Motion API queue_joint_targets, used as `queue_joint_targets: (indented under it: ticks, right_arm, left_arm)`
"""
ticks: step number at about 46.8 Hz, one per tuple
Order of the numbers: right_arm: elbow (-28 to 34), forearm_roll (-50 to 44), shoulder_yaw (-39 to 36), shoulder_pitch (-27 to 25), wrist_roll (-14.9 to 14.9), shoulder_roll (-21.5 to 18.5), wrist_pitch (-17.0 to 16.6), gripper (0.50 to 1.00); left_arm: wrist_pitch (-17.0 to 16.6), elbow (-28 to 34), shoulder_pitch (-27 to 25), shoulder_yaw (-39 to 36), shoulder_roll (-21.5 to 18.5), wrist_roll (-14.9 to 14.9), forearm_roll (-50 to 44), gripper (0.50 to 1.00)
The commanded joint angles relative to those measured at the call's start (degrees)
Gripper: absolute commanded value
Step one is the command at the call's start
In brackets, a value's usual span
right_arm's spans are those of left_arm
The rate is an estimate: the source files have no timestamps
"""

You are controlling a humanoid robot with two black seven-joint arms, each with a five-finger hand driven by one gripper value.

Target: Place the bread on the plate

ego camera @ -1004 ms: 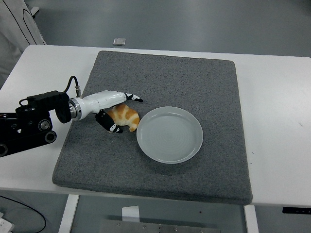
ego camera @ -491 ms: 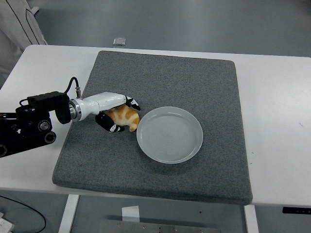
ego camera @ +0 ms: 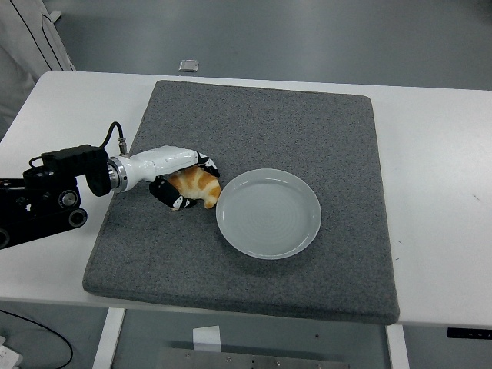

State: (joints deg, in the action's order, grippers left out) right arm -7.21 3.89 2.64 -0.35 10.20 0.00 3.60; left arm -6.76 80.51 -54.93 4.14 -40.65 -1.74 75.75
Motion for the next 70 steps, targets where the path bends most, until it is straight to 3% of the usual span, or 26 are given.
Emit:
queue_joint_targets:
  ticks: [1,15,19,23,52,70]
  right_arm:
    - [0.0,0.0,0.0,0.0,0.0,0.0,0.0,0.932]
    - [0.0,0.1,0.0,0.0,0.0,0.0,0.0,0.932]
    - [0.0,0.0,0.0,0.0,0.0,0.0,0.0,0.932]
    - [0.0,0.0,0.0,0.0,0.0,0.0,0.0,0.932]
    - [0.0,0.0,0.0,0.0,0.0,0.0,0.0,0.932]
    - [0.0,0.1,0.0,0.0,0.0,0.0,0.0,0.932]
  left_arm:
    - [0.3,0.0,0.0,0.0,-0.1,0.0,0.4,0.703]
    - [0.3,0.0,-0.2,0.2,-0.3,0.0,1.4,0.656]
    - [0.3,0.0,-0.4,0.3,-0.5,-0.1,1.4,0.611]
    - [0.9,0.0,-0.7,0.8,-0.6,-0.3,1.4,0.5]
    - [2.8,0.9,-9.3,1.2,-4.9,-1.6,1.9,0.5]
    - [11.4,1.7,-15.9,5.0,-6.1,-1.8,0.9,0.5]
